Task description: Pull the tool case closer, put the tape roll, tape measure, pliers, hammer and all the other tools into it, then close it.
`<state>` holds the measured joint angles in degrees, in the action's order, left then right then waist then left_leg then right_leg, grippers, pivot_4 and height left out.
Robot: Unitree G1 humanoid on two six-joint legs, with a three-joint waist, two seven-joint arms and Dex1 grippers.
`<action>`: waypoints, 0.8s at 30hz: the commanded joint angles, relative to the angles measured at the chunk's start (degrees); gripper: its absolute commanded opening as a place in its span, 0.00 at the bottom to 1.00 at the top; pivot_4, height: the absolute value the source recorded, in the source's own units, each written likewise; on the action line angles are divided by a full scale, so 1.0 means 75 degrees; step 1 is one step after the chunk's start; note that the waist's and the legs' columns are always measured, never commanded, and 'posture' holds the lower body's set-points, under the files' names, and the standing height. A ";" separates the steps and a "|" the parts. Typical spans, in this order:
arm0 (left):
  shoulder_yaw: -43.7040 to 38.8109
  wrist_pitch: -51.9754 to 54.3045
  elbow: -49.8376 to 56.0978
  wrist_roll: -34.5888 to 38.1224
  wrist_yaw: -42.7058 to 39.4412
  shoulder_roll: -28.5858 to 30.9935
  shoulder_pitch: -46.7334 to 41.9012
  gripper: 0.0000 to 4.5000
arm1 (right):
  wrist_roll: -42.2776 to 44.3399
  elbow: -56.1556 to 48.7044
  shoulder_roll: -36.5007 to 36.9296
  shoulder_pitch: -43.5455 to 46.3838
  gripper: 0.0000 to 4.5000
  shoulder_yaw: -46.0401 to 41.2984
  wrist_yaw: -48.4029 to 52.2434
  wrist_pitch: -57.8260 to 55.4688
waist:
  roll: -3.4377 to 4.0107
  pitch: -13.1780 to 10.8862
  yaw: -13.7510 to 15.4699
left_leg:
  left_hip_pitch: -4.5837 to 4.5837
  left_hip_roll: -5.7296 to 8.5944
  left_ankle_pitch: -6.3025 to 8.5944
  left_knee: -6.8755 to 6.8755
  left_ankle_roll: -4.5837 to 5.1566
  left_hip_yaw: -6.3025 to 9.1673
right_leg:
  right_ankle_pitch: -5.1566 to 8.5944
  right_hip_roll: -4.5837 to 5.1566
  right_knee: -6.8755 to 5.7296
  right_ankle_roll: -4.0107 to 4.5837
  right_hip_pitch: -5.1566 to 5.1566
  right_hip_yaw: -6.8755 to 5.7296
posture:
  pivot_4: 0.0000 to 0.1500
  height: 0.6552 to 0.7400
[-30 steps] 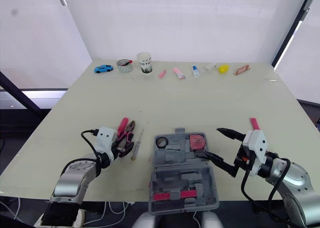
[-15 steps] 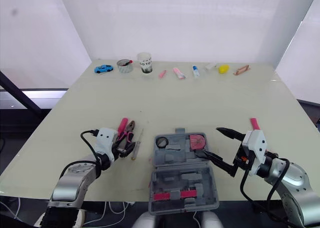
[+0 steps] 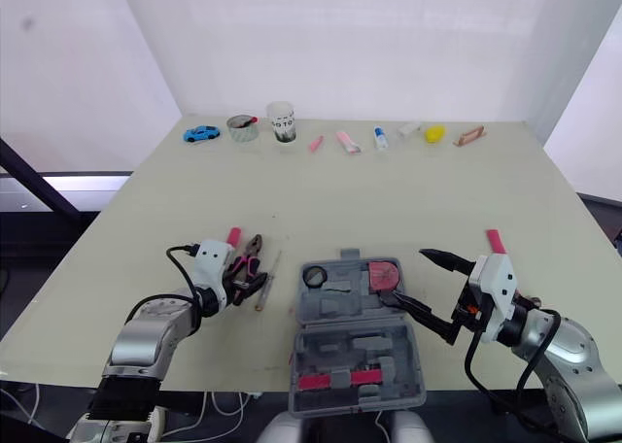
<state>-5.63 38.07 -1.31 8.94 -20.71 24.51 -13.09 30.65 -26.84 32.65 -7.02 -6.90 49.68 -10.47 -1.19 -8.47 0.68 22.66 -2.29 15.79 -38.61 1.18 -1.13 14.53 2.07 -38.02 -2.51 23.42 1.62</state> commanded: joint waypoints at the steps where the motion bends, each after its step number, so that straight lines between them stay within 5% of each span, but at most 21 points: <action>1: -0.0086 -0.0028 0.0015 -0.0120 0.0266 -0.0034 -0.0101 1.00 | 0.0030 -0.0311 -0.0020 -0.0027 1.00 -0.0040 -0.0022 0.0161 | 0.0000 0.0000 -0.0001 | 0.0000 0.0000 0.0000 0.0000 0.0000 0.0000 | 0.0000 0.0000 0.0000 0.0000 0.0000 0.0001 | 1.00 1.00; 24: 0.0120 -0.0068 -0.0357 -0.0186 0.0253 -0.0024 -0.0497 1.00 | 0.0196 -0.0415 0.0129 0.0222 1.00 0.0192 0.0211 0.0029 | 0.0000 0.0000 0.0000 | 0.0001 0.0000 0.0000 -0.0004 0.0000 0.0000 | 0.0000 0.0000 -0.0003 0.0000 0.0000 0.0000 | 1.00 1.00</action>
<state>-4.01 38.02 -4.22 7.79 -19.02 24.19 -16.34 30.98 -27.73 32.97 -5.86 -5.37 50.39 -10.78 -1.19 -8.47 0.68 22.67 -2.29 15.79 -38.64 1.18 -1.13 14.53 2.07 -38.03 -2.51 23.42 1.62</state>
